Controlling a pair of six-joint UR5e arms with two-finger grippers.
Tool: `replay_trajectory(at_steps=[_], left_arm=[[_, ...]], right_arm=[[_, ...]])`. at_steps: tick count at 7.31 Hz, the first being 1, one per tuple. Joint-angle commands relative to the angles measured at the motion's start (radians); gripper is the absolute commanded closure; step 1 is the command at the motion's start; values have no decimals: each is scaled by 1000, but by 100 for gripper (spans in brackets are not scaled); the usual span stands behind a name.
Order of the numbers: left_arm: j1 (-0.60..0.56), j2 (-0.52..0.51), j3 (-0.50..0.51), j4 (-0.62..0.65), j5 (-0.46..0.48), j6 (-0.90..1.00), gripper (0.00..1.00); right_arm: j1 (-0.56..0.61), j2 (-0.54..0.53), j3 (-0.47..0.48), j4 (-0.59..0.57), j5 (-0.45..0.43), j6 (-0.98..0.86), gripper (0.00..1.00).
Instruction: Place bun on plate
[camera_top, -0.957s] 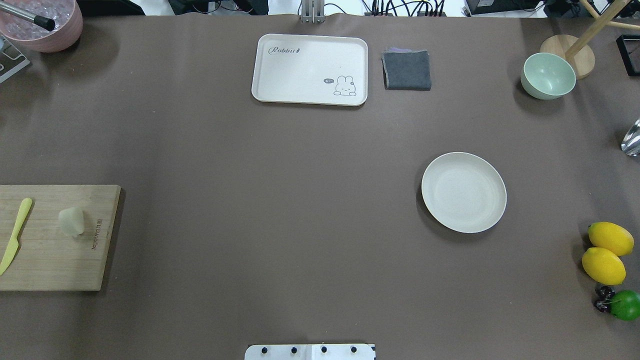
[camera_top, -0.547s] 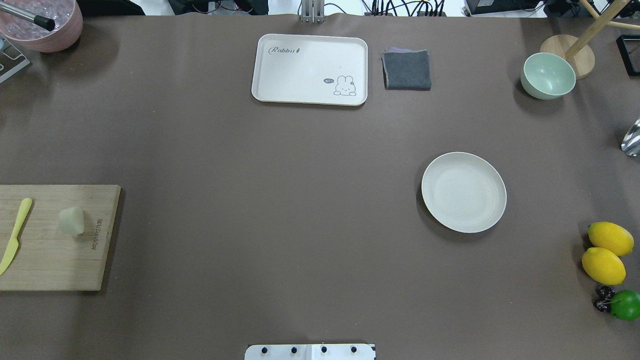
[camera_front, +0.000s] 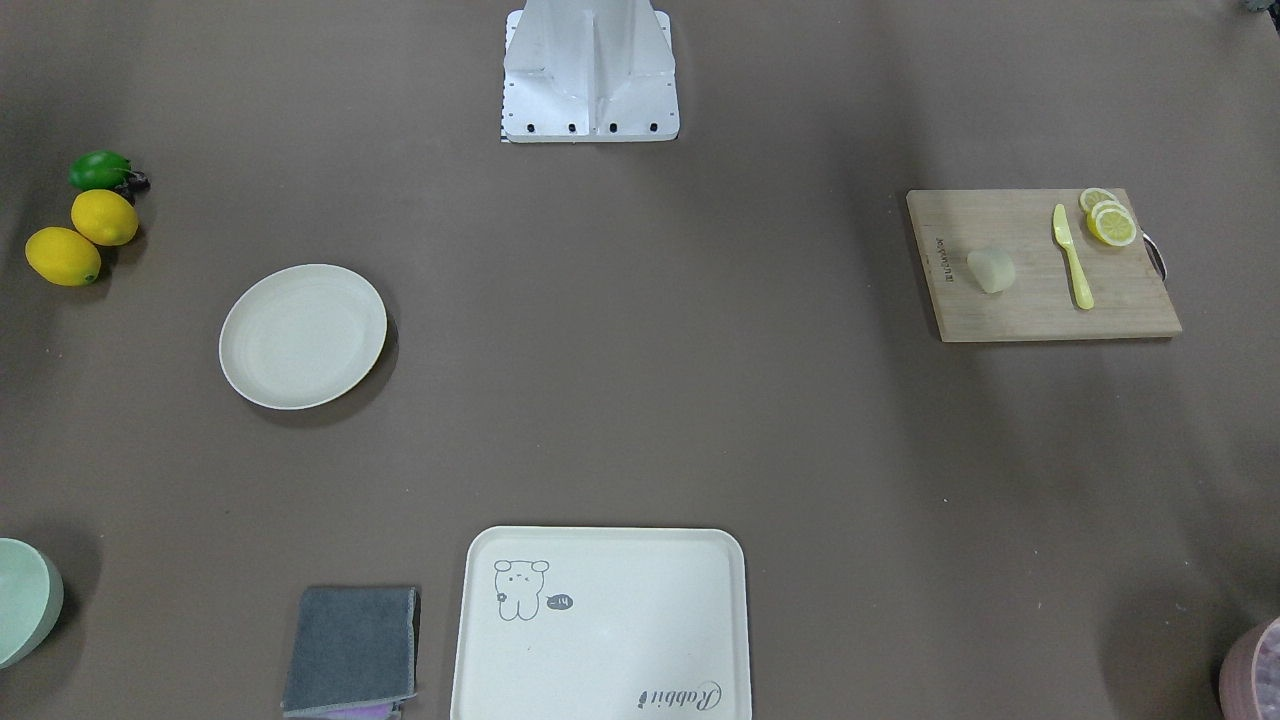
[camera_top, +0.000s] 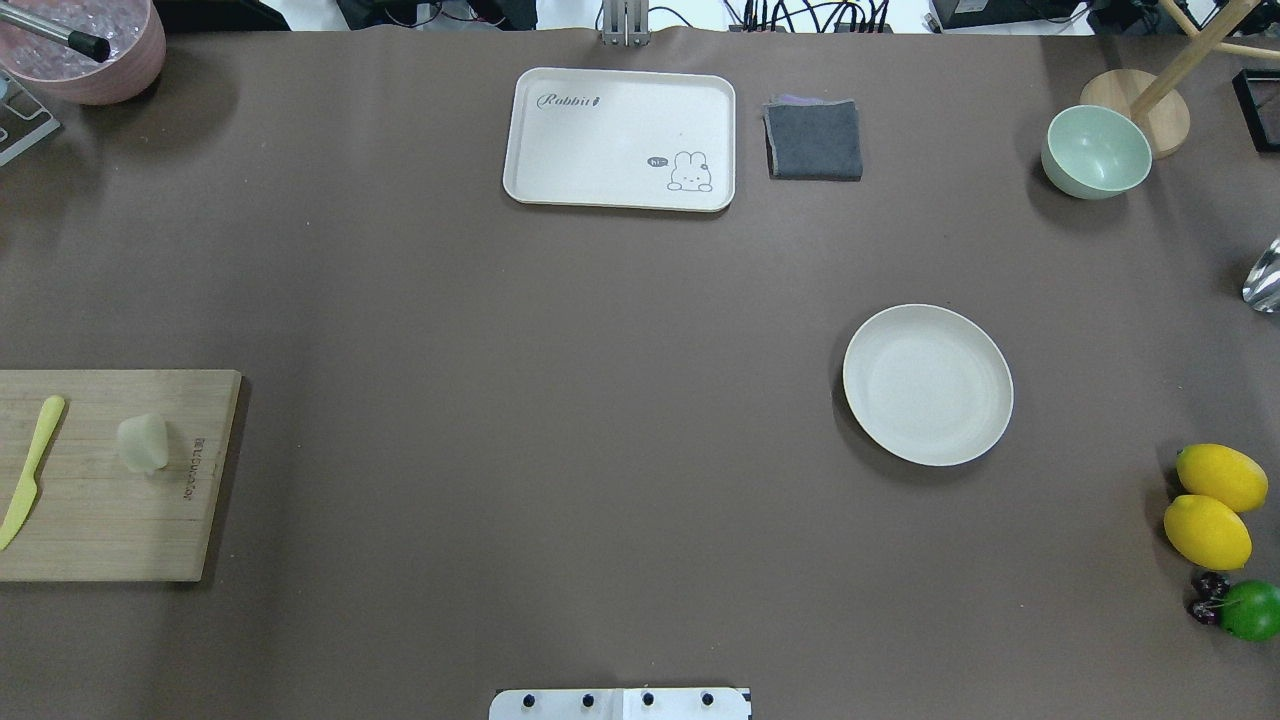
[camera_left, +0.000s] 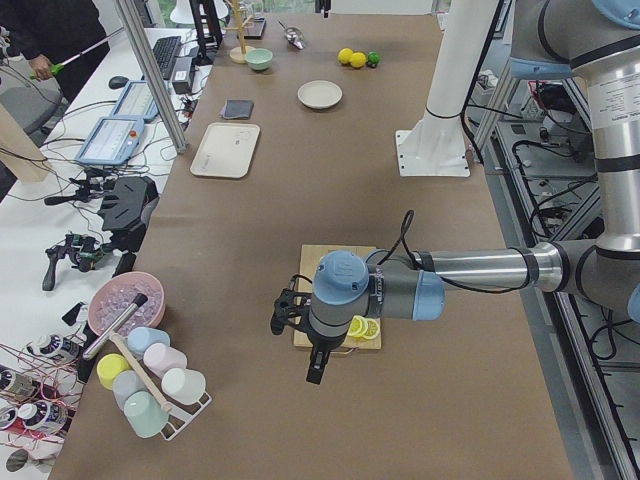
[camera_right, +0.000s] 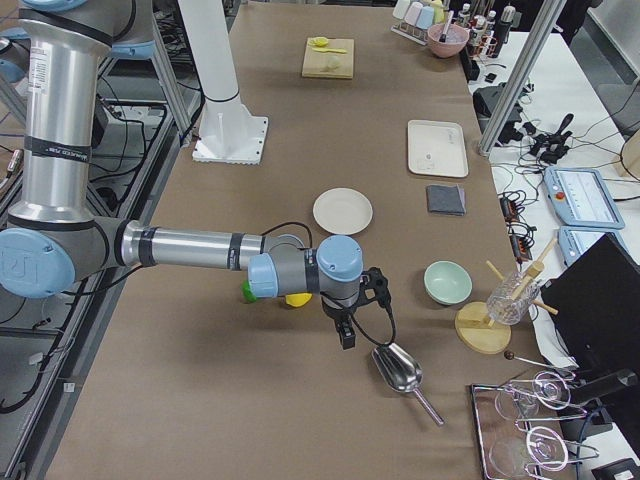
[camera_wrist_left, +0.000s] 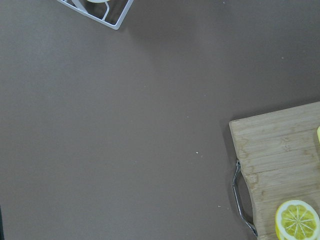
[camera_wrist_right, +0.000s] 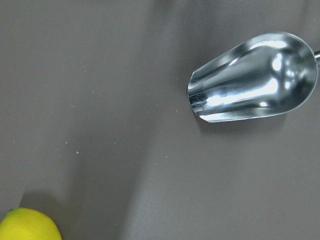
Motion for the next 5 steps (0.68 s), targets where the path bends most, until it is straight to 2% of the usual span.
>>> replay_trajectory(at_steps=[1, 5], left_arm=[[2, -4, 2, -2, -78, -87, 2], [2, -7, 4, -20, -73, -88, 2]], right_arm=[[5, -9, 8, 1, -1, 5, 0], [4, -15, -7, -5, 19, 8, 0]])
